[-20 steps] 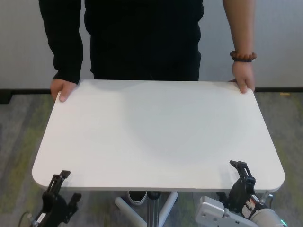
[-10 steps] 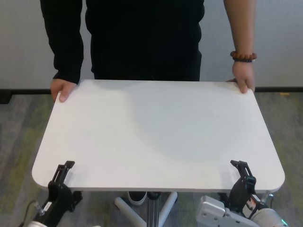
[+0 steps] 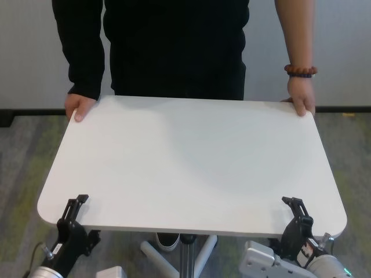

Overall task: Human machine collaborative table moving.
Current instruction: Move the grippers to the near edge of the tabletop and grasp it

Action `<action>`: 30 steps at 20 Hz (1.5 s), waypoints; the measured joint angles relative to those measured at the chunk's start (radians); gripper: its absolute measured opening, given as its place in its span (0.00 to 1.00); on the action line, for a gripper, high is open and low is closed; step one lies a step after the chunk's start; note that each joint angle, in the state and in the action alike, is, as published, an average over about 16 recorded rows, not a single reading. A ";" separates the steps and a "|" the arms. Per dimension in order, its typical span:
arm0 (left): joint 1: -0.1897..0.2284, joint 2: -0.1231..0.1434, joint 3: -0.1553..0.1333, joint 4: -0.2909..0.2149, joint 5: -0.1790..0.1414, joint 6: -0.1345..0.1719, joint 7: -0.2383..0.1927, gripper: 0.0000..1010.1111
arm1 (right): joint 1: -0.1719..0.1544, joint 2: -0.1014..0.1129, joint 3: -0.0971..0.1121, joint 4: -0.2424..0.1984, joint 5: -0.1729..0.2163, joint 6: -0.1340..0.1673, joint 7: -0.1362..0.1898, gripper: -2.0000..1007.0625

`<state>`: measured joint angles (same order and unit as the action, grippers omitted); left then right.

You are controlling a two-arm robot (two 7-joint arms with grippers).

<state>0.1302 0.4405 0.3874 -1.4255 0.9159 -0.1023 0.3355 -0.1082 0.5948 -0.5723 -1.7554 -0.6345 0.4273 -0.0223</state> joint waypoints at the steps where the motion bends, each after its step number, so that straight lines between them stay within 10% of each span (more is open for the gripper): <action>1: 0.000 -0.001 -0.001 0.001 -0.003 -0.001 -0.002 0.99 | 0.002 -0.001 -0.001 0.001 -0.006 0.002 0.004 1.00; 30: 0.002 0.003 0.001 -0.001 -0.003 0.001 -0.010 0.99 | 0.068 -0.026 -0.089 0.051 -0.286 0.080 0.058 1.00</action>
<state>0.1318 0.4440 0.3884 -1.4270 0.9130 -0.1016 0.3260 -0.0402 0.5691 -0.6611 -1.7047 -0.9203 0.5074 0.0360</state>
